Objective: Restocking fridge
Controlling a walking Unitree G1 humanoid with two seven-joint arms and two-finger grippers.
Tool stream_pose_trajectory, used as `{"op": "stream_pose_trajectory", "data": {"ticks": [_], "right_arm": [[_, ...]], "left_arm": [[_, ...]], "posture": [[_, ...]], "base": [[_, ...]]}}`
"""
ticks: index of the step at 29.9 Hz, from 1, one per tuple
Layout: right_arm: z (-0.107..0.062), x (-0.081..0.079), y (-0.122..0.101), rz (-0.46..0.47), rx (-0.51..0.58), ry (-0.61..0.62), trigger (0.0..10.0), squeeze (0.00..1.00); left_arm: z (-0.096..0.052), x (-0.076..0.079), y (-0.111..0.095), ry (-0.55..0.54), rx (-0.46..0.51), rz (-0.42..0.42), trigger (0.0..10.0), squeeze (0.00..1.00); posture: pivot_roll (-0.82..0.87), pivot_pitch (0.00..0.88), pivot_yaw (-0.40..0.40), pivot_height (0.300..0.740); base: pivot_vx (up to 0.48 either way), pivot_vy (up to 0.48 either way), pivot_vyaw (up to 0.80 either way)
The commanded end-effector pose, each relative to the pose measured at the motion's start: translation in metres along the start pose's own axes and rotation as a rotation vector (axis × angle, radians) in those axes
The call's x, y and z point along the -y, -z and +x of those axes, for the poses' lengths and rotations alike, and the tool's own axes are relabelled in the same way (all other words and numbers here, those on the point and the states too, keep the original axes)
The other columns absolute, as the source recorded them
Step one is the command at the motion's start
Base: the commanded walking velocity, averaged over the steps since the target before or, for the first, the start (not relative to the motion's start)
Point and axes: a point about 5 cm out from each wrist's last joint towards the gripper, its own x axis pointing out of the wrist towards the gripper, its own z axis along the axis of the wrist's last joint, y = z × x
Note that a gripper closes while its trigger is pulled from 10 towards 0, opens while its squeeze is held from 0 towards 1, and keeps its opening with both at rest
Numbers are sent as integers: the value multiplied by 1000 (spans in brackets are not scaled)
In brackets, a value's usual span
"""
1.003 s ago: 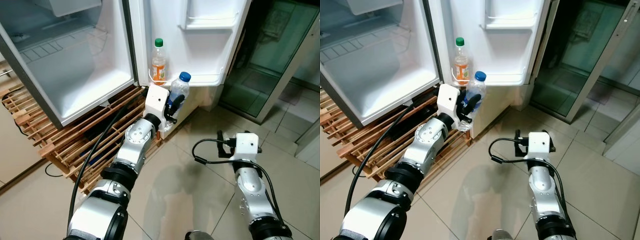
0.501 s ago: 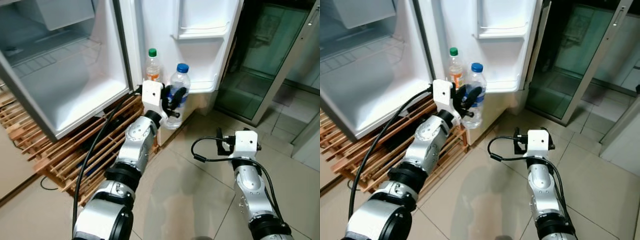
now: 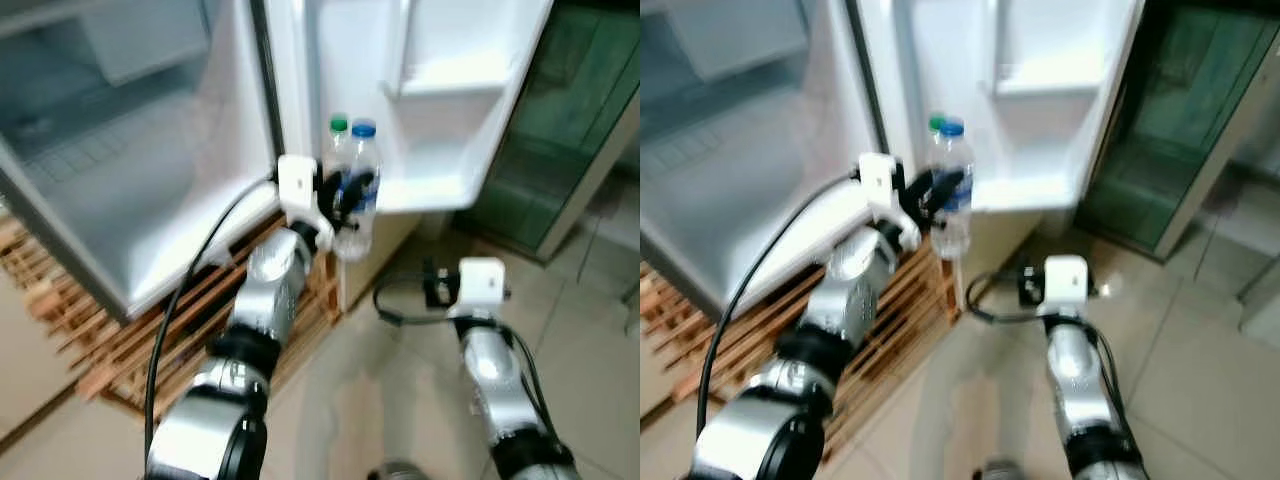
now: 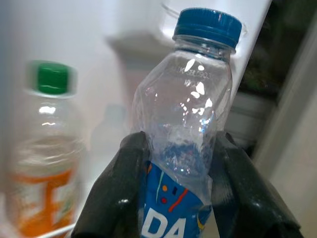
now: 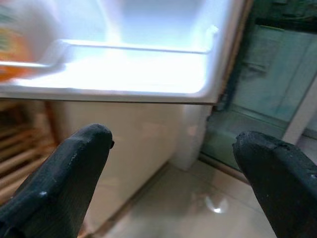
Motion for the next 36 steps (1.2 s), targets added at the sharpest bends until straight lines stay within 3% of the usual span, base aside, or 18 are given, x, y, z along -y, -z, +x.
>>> {"op": "stream_pose_trajectory", "data": {"ticks": [1, 2, 8, 25, 29, 36], "right_arm": [[1, -4, -2, 11, 10, -3, 10000, 0], [0, -3, -2, 11, 10, -4, 10000, 0], [1, -3, -2, 11, 9, -4, 10000, 0], [-4, -3, -1, 14, 16, -11, 10000, 0], [-7, -5, -3, 5, 29, -42, 10000, 0], [-16, -21, -18, -7, 104, -191, 10000, 0]], "left_arm": [[9, 12, -16, 42, 68, -4, 10000, 0], [10, 17, -16, 62, 69, 47, 10000, 0], [11, 26, -15, 103, 65, 104, 10000, 0], [16, 25, -20, 78, 83, 56, 10000, 0], [16, 16, -24, -6, 96, 28, 10000, 0], [6, -15, -32, -199, 155, -14, 10000, 0]], "posture": [[-255, 0, 88, 740], [-254, 0, 87, 740], [-254, 0, 88, 740], [-264, 0, 95, 740], [-269, 0, 98, 740], [-298, 0, 99, 740]], "base": [[465, 0, 0], [292, 0, 0], [49, 0, 0], [256, -369, 0], [178, -84, 0], [0, 0, 0]]}}
